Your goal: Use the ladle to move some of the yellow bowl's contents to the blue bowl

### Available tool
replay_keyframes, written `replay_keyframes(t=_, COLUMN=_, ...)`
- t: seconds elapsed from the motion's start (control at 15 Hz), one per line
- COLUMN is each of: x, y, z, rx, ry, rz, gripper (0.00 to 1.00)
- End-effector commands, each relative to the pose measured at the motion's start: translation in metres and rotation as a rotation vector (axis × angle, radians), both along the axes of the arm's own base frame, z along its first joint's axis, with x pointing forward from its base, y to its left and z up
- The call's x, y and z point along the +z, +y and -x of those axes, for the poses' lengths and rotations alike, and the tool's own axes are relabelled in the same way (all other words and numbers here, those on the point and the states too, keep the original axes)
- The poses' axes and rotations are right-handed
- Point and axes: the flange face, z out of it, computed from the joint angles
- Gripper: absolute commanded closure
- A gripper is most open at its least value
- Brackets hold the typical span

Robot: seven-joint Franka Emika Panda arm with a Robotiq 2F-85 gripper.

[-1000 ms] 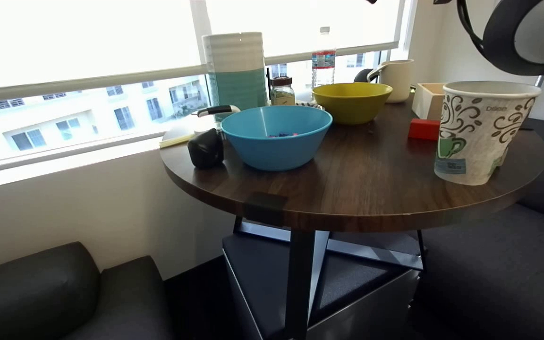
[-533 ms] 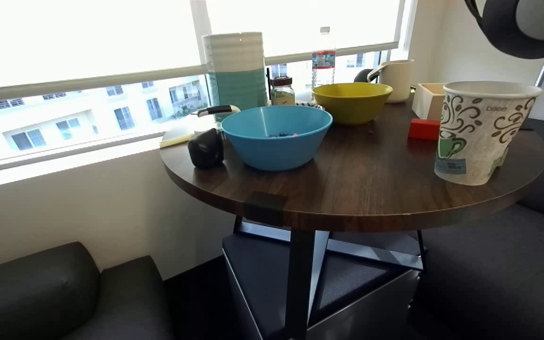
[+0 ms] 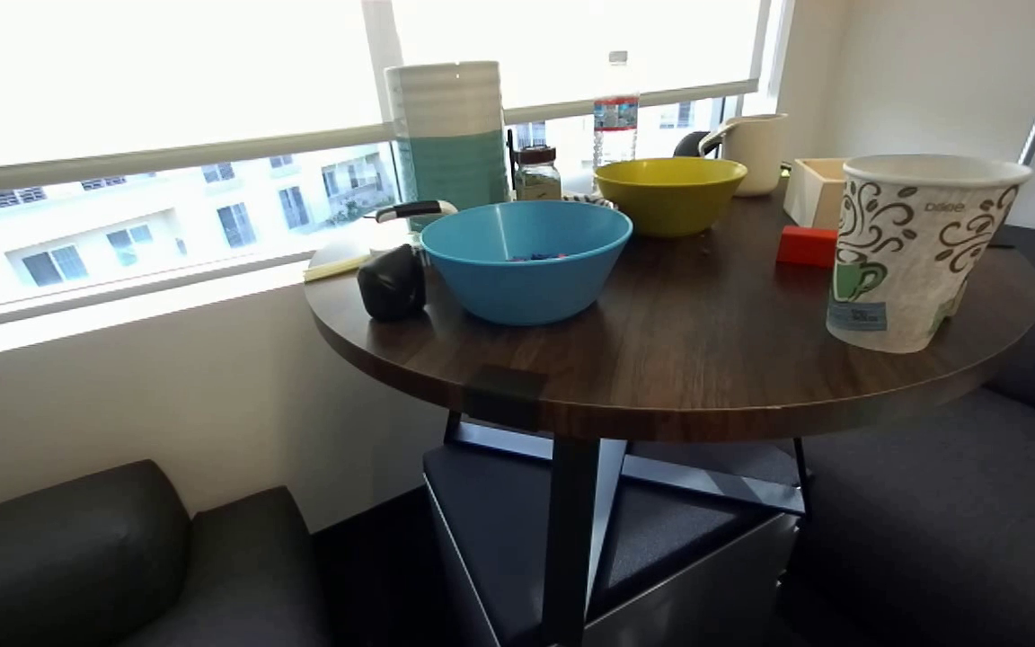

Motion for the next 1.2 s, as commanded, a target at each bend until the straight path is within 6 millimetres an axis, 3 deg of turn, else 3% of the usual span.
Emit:
replay_keyframes(t=0.0, x=0.029, y=0.006, z=-0.008, rx=-0.109, ry=0.07, rz=0.111, gripper=0.96)
replay_keyframes(t=0.53, x=0.067, y=0.028, z=-0.051, rx=-0.296, ry=0.205, rz=0.295, gripper=0.96)
replay_keyframes(t=1.13, x=0.078, y=0.059, z=-0.108, rx=-0.383, ry=0.29, rz=0.457, gripper=0.96)
